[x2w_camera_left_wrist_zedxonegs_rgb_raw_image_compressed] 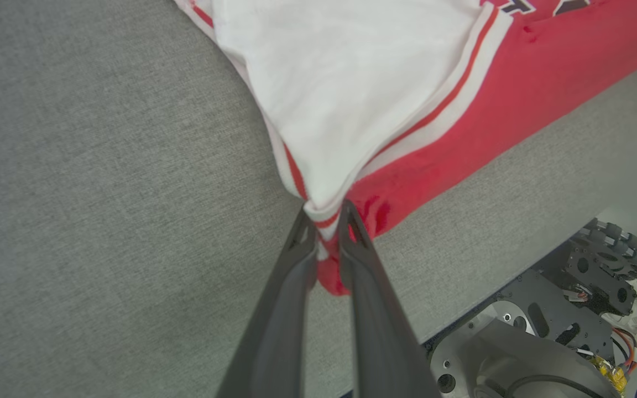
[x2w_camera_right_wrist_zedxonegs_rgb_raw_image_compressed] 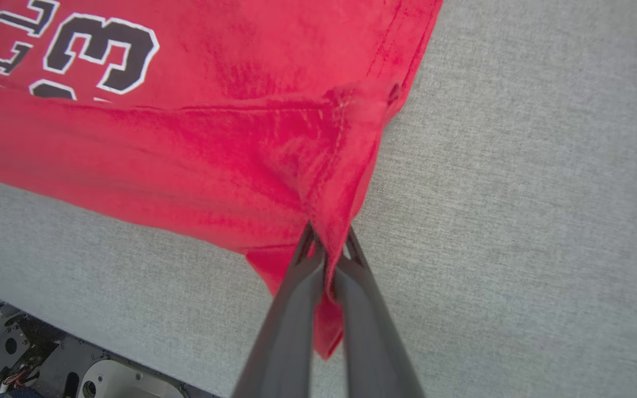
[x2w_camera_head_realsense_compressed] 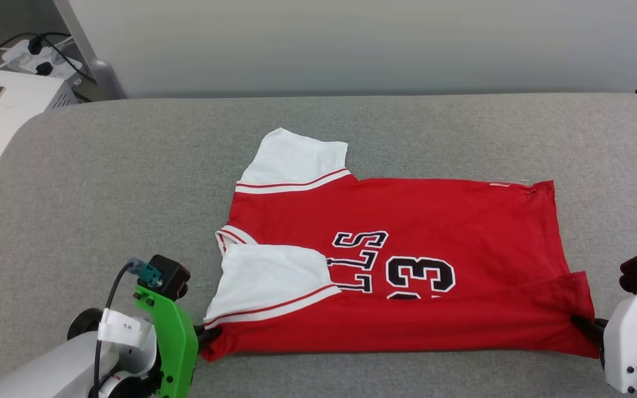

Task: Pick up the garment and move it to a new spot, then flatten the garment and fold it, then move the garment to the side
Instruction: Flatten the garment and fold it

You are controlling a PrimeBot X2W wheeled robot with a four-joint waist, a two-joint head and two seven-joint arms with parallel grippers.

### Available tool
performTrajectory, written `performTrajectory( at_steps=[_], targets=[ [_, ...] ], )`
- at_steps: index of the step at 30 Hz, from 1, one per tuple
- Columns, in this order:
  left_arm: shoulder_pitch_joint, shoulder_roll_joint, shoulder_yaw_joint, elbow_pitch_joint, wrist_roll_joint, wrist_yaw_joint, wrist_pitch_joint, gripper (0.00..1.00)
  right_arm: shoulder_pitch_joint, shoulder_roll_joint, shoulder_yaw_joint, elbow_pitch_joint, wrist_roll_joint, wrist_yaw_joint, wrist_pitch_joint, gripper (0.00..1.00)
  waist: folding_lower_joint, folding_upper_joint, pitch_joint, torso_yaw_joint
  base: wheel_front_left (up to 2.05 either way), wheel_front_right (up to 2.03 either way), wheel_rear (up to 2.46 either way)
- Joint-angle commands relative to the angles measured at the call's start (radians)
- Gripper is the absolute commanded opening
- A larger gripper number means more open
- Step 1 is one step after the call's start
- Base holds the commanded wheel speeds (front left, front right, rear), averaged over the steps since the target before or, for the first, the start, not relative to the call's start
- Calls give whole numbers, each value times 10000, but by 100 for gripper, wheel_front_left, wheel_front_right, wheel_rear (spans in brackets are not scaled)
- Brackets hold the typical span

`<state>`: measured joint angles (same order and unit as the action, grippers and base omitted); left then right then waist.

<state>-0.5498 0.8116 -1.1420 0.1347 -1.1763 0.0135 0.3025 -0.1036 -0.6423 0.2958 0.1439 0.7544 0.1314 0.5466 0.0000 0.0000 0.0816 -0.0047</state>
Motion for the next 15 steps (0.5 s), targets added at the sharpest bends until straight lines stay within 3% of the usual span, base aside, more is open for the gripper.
performTrajectory(
  at_steps=[1,9,11,12,13,15],
  targets=[
    [151,-62,16,148,-82,69,-66,0,44,90,-59,40,-172,-7,59,0,0,0,177,-57,0,0,0],
    [205,-613,10,1424,-249,-215,-273,0,-401,779,-28,1227,-318,-7,56,0,0,0,597,-111,0,0,0],
    [199,-753,26,1688,-316,-338,-322,0,-481,903,20,1403,-241,-7,-250,44,0,0,601,-75,0,0,0],
    [196,-784,35,1780,-337,-381,-340,12,-497,942,25,1458,-208,-7,-381,91,0,0,579,-64,0,0,0],
    [163,-789,55,1878,-320,-405,-383,100,-516,946,42,1506,-228,-7,-567,100,0,0,532,-46,0,0,0],
    [54,-766,139,1982,-242,-420,-554,100,-561,900,68,1521,-362,-7,-1022,100,0,0,421,-22,0,0,0]
  ],
)
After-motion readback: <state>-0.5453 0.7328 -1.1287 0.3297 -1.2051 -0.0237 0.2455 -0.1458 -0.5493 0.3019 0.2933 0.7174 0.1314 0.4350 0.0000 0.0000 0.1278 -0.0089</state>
